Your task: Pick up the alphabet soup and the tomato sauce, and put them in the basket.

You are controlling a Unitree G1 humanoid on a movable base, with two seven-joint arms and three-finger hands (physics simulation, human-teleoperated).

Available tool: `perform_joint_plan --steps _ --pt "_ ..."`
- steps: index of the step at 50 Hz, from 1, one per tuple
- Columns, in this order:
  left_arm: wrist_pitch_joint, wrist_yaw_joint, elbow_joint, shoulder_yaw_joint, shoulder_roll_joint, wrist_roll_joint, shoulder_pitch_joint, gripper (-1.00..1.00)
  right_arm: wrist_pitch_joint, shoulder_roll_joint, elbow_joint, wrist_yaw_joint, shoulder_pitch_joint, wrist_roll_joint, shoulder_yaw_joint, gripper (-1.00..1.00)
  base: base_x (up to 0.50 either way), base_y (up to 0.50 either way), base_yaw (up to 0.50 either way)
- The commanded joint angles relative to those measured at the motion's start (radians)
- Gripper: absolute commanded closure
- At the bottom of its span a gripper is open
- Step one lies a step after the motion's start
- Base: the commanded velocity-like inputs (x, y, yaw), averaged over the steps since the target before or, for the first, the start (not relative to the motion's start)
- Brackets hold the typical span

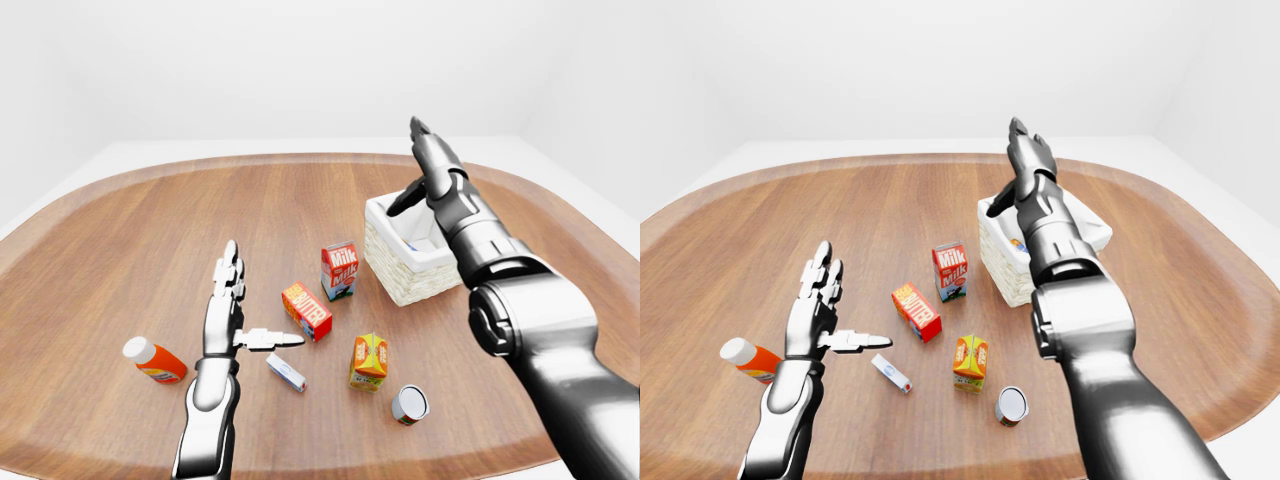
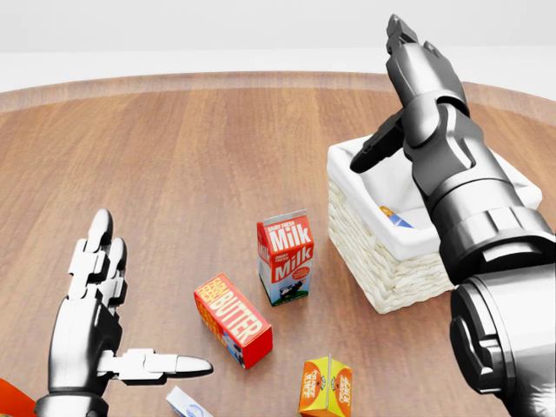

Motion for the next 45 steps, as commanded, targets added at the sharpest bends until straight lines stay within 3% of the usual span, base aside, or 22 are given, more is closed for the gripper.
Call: perform_joint_plan --steps 1,20,45 --pt "0.0 0.008 0.001 0.007 -0.001 -0.006 -0.004 -1.0 0.0 0.005 -0.027 -0.011 0.008 0.054 -0.005 -1.0 0.0 0.0 0.0" --pt "0.0 0.007 -0.005 0.003 -0.002 -0.002 0.006 -1.0 0.0 0.027 -0.168 0.003 0.067 0.092 0.023 -1.0 0.0 0.0 0.0" --pt "0.0 0.005 -0.004 0.004 -0.001 -0.001 0.007 -1.0 0.0 0.102 -0.724 0.125 0.373 0.089 0.026 -1.0 0.0 0.0 0.0"
